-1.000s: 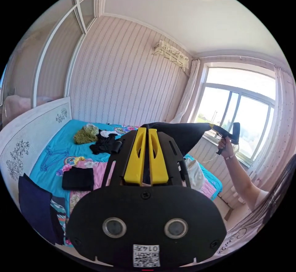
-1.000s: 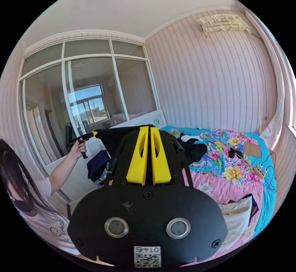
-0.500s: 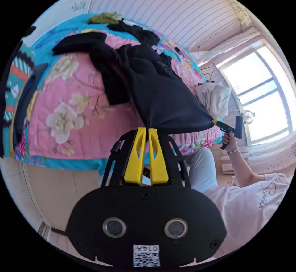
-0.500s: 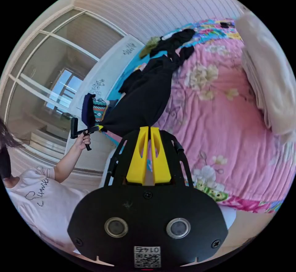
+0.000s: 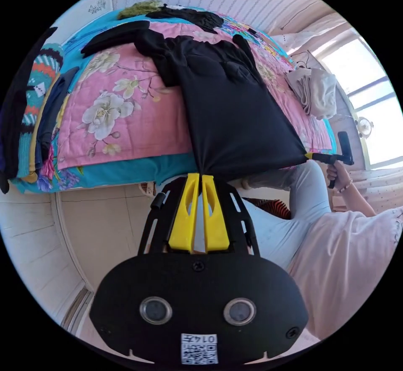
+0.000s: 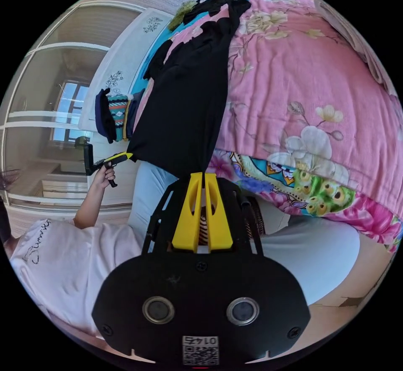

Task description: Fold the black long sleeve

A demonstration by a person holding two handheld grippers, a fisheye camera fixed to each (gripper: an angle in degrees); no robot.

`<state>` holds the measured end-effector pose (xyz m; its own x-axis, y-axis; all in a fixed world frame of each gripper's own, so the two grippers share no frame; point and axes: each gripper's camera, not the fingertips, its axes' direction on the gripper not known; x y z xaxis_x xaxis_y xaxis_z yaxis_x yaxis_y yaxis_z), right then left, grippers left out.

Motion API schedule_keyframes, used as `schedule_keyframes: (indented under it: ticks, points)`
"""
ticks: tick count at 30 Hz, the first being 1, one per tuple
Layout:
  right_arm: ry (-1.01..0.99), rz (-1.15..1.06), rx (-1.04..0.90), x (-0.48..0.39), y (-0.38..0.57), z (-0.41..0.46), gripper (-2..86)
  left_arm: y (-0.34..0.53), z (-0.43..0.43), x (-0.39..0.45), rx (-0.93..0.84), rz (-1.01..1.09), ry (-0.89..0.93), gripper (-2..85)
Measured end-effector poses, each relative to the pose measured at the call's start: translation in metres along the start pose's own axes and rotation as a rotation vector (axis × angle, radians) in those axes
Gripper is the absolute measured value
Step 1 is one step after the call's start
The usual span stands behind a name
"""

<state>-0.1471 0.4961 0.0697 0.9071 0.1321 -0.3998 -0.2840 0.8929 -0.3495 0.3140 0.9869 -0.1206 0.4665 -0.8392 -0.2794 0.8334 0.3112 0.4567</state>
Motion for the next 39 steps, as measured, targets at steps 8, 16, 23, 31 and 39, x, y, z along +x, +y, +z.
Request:
schedule_keyframes:
  ticks: [8,16,23,31,39]
  points:
    - [0.106,-0.004,-0.076,-0.005,-0.009,0.06,-0.2,-0.01,0.06,0.038,-0.056,0.029,-0.274,2.9]
    - [0.141,-0.006,-0.054,-0.005,-0.014,0.06,-0.3,-0.021,0.074,0.107,-0.002,0.218,-0.379,6.2]
    - [0.091,0.016,0.036,-0.004,-0.003,0.045,-0.3,-0.016,0.08,0.151,0.077,0.34,-0.419,6.2]
    - [0.093,0.02,0.148,0.001,0.017,0.02,-0.2,-0.015,0.103,0.179,0.12,0.418,-0.467,6.5]
    - [0.053,0.04,0.265,0.014,0.036,-0.006,0.0,-0.039,0.149,0.202,0.133,0.499,-0.476,6.7]
